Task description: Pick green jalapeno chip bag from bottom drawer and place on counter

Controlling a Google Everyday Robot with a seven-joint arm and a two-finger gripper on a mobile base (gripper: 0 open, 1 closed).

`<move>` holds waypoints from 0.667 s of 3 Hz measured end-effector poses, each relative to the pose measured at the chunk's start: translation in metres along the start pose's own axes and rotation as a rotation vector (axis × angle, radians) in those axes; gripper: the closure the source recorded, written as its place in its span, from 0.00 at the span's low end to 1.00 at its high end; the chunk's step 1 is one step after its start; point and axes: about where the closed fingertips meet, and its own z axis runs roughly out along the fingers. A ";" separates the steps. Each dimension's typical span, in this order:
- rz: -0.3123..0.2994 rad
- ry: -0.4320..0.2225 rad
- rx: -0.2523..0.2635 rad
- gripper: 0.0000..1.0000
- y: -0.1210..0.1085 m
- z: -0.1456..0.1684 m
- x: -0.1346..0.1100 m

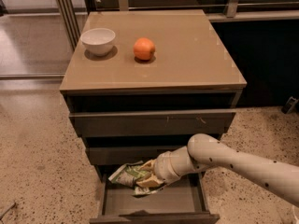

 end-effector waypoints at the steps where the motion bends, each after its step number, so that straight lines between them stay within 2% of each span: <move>1: -0.020 0.004 0.031 1.00 0.002 -0.031 -0.024; 2: -0.043 0.030 0.062 1.00 0.016 -0.079 -0.091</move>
Offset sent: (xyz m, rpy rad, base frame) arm 0.0093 -0.0214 0.3107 -0.1918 -0.2735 -0.0501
